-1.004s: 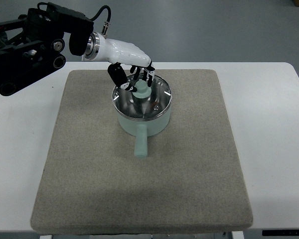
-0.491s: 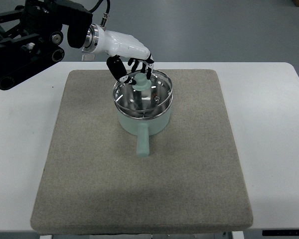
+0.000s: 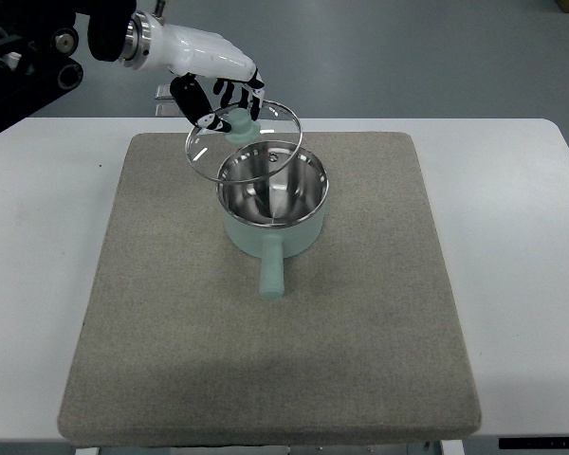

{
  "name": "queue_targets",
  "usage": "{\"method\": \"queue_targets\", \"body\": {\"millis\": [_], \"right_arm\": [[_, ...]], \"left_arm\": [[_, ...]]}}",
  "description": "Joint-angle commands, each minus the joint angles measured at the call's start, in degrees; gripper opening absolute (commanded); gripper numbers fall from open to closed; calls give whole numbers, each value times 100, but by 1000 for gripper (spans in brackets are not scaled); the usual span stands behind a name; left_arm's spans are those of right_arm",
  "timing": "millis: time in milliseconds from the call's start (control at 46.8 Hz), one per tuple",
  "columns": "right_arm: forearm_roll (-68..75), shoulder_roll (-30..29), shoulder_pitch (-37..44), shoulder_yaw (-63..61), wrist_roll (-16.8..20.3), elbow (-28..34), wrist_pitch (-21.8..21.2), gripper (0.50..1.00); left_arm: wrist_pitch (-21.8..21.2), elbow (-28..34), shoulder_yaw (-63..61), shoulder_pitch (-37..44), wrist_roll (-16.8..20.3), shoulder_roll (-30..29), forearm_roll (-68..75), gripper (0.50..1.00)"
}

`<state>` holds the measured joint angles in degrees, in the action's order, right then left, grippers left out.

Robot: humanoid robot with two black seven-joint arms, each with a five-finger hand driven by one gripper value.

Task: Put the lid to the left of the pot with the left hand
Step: 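Lift the glass lid off the pot with the left hand, then lower the lid onto the mat beside the pot, nearer the left arm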

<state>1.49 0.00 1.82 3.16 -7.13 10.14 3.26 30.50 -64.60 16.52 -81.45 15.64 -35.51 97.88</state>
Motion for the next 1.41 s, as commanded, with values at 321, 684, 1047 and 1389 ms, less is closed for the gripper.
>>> {"method": "queue_targets", "body": {"millis": [321,684,1047,1389], "right_arm": [[0,0,3,0,1,-3,0,924],[0,0,-6,0,1,-3,0,924],[0,0,-6,0,1,-3,0,924],[0,0,-6,0,1,-3,0,924]], "left_arm": [[-9,-26,0,305,53,-1019,3,500],[-1142,9,-9,1298,53,-1186,179,500],[-1292,-35,-17,1686,44,-1124,311,500],[-1978,-26,-17,1993,44,-992,250,986]]}}
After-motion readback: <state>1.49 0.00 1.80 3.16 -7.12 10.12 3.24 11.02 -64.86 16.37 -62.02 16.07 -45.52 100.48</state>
